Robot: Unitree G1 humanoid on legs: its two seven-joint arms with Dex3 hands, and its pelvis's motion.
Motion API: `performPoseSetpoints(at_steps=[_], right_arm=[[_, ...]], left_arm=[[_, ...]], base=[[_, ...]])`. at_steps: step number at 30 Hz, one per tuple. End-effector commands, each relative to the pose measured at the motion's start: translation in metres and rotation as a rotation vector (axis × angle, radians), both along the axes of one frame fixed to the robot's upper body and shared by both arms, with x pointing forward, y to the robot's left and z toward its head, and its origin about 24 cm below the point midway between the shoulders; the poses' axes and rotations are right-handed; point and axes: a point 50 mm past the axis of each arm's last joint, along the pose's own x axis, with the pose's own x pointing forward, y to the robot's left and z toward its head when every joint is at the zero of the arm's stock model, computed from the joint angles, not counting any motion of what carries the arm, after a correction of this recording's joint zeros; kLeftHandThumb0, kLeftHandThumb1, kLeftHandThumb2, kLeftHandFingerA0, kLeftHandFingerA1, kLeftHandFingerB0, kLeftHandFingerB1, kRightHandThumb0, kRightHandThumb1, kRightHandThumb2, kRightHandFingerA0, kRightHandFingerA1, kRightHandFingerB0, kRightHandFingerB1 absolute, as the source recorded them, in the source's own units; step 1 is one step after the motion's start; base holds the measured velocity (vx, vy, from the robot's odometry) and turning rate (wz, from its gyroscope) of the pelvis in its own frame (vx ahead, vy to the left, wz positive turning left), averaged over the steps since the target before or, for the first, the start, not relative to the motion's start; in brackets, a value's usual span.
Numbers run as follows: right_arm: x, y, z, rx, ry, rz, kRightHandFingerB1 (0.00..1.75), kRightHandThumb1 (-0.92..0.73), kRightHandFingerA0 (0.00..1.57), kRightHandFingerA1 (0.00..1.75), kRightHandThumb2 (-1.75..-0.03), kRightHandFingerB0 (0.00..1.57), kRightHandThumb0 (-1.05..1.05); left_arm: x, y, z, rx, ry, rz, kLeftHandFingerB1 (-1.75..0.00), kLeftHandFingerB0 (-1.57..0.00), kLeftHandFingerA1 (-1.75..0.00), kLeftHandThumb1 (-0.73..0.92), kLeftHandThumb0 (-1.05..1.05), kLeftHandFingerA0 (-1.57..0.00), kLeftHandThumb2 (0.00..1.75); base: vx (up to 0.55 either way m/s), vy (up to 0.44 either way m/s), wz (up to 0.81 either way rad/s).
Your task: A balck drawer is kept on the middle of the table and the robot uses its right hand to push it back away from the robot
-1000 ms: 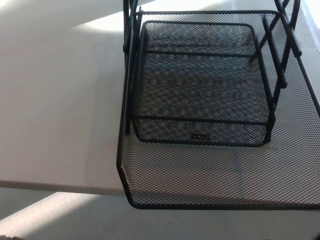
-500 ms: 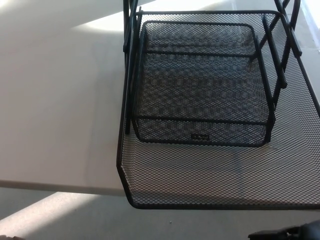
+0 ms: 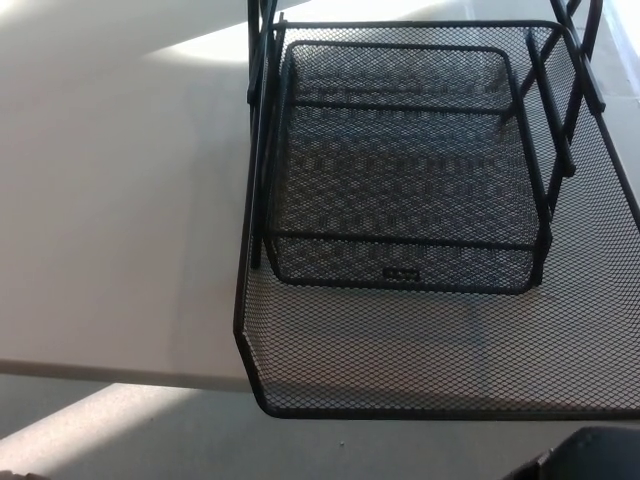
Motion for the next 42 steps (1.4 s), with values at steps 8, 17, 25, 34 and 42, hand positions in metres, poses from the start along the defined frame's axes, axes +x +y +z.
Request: performPoseSetpoints(at_steps=[8,17,25,34,42], right_arm=[[0.017,0.015,-0.014,-0.180,0.312,0.132,0.34,-0.79,0.53,0.41,-0.64,0.37,-0.54],[0.033,0.023,-0.022,-0.245,0.342,0.125,0.33,-0.81,0.51,0.40,-0.64,0.36,-0.57],[0.050,0.028,-0.015,-0.263,0.324,0.102,0.34,-0.81,0.47,0.40,-0.64,0.35,-0.58],[0.063,0.036,-0.002,-0.279,0.279,0.092,0.34,-0.80,0.49,0.41,-0.64,0.37,-0.55],[0.070,0.043,0.000,-0.294,0.271,0.094,0.34,-0.80,0.49,0.40,-0.64,0.37,-0.54]], left_arm=[[-0.001,0.007,0.004,0.019,0.012,-0.030,-0.33,-0.34,-0.38,0.75,-0.54,-0.50,0.63],[-0.001,0.006,0.004,0.013,0.013,-0.029,-0.33,-0.33,-0.38,0.75,-0.54,-0.49,0.63],[0.000,0.006,0.004,0.022,0.018,-0.033,-0.33,-0.32,-0.38,0.72,-0.56,-0.47,0.63],[0.000,0.005,0.003,0.026,0.018,-0.032,-0.32,-0.32,-0.38,0.74,-0.55,-0.48,0.63],[0.000,0.005,0.003,0.025,0.011,-0.038,-0.33,-0.34,-0.38,0.74,-0.54,-0.51,0.62]], base=[[0.00,0.000,0.00],[0.00,0.000,0.00],[0.00,0.000,0.00],[0.00,0.000,0.00],[0.00,0.000,0.00]])
